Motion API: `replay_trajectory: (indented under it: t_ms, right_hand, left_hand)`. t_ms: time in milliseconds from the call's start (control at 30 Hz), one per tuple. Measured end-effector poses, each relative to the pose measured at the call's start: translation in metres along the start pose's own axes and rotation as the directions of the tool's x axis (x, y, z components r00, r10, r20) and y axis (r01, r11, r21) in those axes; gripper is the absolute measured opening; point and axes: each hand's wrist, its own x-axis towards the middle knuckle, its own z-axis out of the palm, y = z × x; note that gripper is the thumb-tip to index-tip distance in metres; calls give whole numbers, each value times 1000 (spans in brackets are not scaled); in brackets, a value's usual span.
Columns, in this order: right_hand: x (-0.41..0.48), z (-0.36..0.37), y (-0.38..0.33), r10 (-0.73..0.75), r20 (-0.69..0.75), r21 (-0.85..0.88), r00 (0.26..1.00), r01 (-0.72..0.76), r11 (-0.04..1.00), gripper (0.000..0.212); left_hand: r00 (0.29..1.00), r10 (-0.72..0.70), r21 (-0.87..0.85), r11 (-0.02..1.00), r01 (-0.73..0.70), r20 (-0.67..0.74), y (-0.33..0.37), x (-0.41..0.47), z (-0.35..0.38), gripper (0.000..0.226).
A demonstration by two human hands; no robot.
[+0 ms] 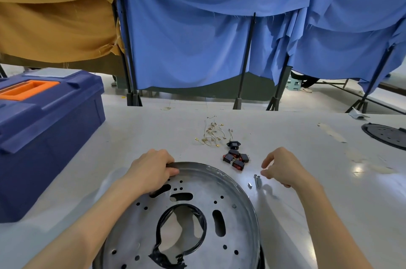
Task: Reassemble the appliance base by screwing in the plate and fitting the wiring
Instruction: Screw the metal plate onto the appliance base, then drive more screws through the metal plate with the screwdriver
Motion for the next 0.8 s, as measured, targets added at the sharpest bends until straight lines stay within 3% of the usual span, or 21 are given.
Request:
replay_trajectory:
  t_ms: [367,800]
  right_hand:
    - [8,20,-1,48,66,-42,997,-46,998,18]
    - [-1,16,-8,35,148,-23,988,-32,999,13]
  left_hand:
    - [999,-21,25,999,22,-37,4,-2,1,44]
    - [997,-42,34,998,44,-57,6,-7,1,44]
